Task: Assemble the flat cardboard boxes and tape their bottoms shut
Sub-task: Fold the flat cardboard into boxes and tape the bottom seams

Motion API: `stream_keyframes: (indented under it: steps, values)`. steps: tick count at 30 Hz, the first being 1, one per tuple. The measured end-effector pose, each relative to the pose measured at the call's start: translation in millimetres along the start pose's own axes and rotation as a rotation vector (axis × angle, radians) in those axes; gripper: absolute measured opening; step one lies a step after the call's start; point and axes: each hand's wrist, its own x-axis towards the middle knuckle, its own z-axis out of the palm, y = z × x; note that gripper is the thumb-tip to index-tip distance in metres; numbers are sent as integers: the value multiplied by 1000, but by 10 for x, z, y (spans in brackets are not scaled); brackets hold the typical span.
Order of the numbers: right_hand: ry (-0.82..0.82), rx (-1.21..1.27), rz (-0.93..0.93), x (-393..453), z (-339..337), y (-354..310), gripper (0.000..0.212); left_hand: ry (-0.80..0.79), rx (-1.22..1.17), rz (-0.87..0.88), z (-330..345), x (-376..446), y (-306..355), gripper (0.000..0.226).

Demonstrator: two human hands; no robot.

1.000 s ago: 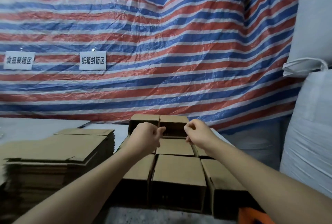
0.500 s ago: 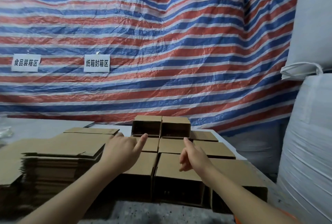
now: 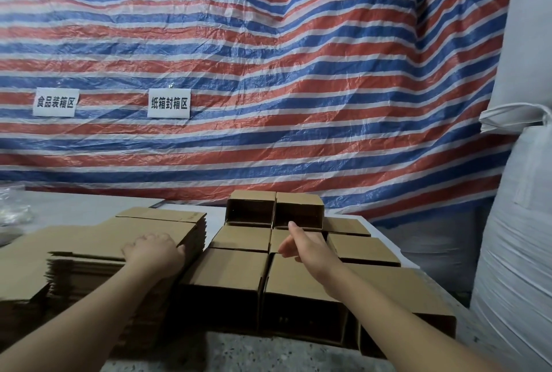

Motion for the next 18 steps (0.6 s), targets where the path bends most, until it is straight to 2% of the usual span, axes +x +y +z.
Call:
stream_keyframes:
  steps: [5, 8, 11, 14, 16, 18]
  values:
    - [-22, -8, 14, 53, 81, -20, 57, -25, -1, 36, -51, -86, 17, 65]
    - [-30, 7, 22, 120, 147, -31, 56, -25, -1, 106, -51, -235, 62, 58]
    - [-36, 11, 24, 183, 247, -36, 54, 97, -29, 229, 5, -469, 90, 42]
    - [-40, 8, 39, 240, 337, -12, 50, 208, -48, 346, 25, -693, 88, 36]
    - [-32, 5, 56, 271, 378, 11, 47, 277, -2, 420, 11, -778, 76, 23]
    - [-14, 2, 66, 295, 393, 28, 44, 377, 4, 480, -77, -840, 63, 27]
